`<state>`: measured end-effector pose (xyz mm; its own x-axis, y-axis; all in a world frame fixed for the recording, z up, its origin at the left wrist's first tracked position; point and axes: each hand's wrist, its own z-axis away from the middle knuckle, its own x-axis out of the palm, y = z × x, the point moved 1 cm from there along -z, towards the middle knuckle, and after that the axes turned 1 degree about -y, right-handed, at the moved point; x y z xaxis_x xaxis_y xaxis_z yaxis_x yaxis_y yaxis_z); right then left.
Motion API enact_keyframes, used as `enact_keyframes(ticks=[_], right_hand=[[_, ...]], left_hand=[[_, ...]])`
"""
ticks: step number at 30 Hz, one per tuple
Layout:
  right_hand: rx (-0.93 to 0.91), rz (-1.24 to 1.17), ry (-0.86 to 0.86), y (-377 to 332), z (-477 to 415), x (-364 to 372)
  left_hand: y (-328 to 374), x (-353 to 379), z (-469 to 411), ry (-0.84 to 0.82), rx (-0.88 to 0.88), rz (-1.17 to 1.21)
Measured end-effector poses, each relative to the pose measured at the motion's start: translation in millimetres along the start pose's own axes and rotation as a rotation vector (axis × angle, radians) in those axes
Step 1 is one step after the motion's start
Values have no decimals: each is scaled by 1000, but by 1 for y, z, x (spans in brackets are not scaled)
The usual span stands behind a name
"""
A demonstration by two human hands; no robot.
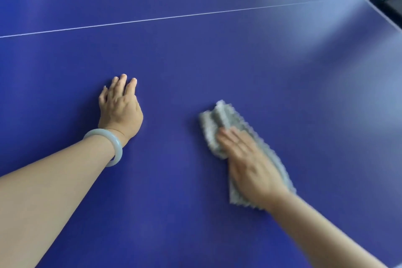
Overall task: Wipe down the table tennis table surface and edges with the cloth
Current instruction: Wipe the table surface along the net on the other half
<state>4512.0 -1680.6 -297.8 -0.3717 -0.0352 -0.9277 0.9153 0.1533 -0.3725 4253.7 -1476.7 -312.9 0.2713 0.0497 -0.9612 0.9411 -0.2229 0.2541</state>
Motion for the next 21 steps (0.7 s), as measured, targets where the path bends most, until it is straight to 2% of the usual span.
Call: enact_keyframes(ticks=[3,5,7,9,12,14,17,19,21], right_hand=[[355,9,140,62,-4,-29],[426,32,176,73,-9,-28],[403,54,182,73,-11,-24],[393,51,175,74,-10,-23],[377,36,154,76,-9,-23],[339,10,147,77,-8,-23],[166,-19,60,93,9,-31],[19,-21,-11,123,31,-45],[18,-10,-13,171,52,-67]], left_hand=[[4,-1,3,-40,12,-72],[4,-5,1,-79,18,-151],[11,-9,0,-112,36,-258],[42,-10,1,-94,128,-275],[125,5,13,-62,338,-180],[183,24,20,-98,410,-134],[246,53,27,-172,364,-113],[262,64,32,-176,291,-96],[263,68,35,-147,254,-44]])
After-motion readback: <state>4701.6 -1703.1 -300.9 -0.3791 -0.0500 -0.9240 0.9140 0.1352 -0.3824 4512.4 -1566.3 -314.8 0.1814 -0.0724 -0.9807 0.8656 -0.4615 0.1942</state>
